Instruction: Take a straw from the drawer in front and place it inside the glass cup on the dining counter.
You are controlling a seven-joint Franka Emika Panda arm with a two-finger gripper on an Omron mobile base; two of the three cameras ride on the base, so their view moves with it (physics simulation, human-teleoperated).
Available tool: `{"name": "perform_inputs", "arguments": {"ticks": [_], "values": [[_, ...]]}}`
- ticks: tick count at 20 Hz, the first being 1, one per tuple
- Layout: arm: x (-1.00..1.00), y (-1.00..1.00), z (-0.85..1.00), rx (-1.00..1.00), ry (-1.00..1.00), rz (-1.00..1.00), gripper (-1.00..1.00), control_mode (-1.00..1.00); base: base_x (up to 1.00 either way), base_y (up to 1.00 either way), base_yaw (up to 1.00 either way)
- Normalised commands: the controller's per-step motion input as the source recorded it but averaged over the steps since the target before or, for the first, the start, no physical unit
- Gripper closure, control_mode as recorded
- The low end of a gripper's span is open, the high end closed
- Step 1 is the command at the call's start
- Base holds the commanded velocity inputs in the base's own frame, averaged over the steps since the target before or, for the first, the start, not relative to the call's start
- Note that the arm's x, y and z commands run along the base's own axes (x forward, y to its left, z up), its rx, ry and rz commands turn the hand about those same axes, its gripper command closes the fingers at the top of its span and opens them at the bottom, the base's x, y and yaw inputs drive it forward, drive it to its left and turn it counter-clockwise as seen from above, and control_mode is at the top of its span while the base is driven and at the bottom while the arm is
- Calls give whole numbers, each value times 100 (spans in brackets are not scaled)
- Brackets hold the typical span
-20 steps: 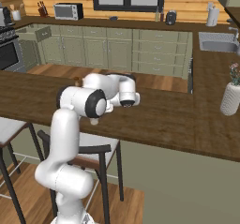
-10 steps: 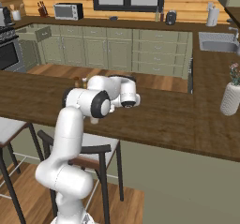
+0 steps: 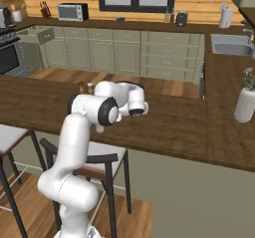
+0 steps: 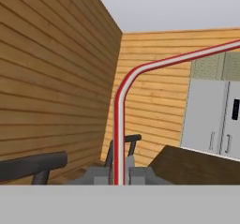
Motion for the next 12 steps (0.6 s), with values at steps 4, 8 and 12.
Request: {"name": "perform_inputs", "arguments": {"ticks": [4,8,12], "values": [[-4,19,-3,0,1,0,100,-100,0,0,0],[0,2,-6,0,5,0,100,-100,0,0,0],[0,-6,-9,0,1,0,100,-100,0,0,0]]}}
